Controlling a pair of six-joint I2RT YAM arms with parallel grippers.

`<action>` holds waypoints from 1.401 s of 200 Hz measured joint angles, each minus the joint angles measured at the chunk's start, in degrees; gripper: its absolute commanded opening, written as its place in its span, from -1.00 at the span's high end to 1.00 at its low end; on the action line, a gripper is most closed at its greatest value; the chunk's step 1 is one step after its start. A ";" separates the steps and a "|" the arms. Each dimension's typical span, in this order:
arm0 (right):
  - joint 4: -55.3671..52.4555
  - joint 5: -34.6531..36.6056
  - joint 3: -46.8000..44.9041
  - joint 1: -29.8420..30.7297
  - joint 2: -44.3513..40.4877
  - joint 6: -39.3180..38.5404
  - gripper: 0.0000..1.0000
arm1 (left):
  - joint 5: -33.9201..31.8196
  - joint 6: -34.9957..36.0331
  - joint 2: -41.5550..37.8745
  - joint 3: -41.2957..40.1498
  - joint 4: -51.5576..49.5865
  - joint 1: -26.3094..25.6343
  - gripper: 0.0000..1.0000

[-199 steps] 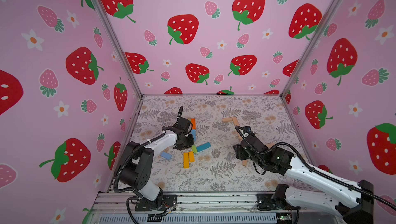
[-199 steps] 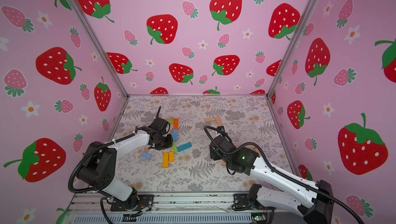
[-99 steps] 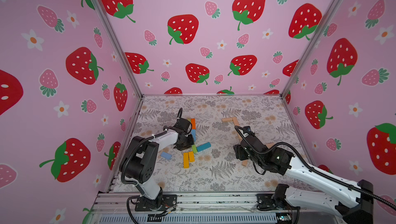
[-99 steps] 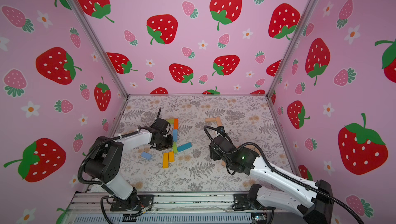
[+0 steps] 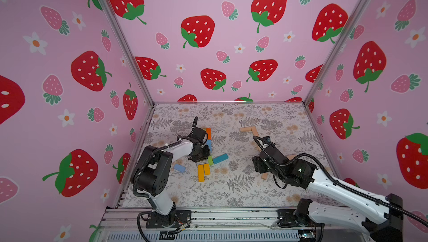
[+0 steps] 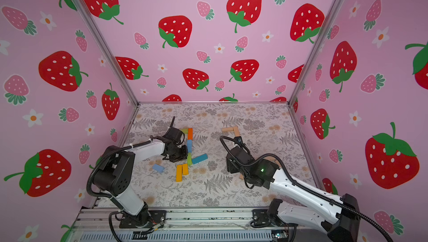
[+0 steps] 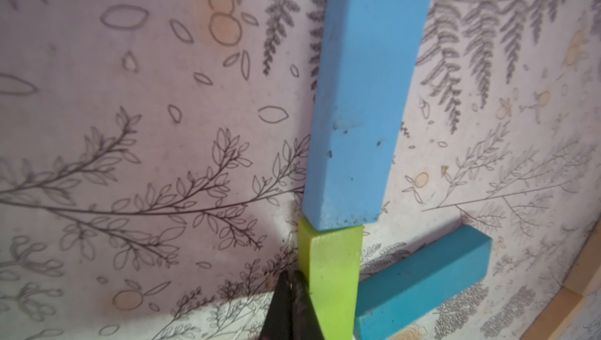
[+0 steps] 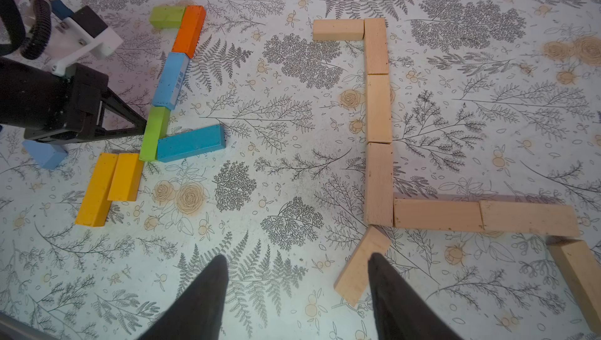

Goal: Assemble a giraffe with building blocks
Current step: Adjust the building block at the center of the board.

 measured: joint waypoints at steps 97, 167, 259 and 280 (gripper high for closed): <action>10.43 -12.37 5.55 -4.02 23.26 0.48 -0.38 | -1.25 0.57 -17.70 0.13 -8.24 0.22 0.66; 20.96 -24.85 15.76 -8.52 44.19 1.99 -0.40 | -2.82 1.49 -34.51 0.52 -18.51 1.31 0.63; 25.73 -29.59 17.99 -7.72 50.38 4.85 -0.39 | -2.84 2.01 -41.35 0.52 -25.07 3.30 0.62; 26.67 -29.79 17.99 -7.32 50.47 5.05 -0.39 | -2.84 2.19 -41.38 0.52 -25.16 3.34 0.62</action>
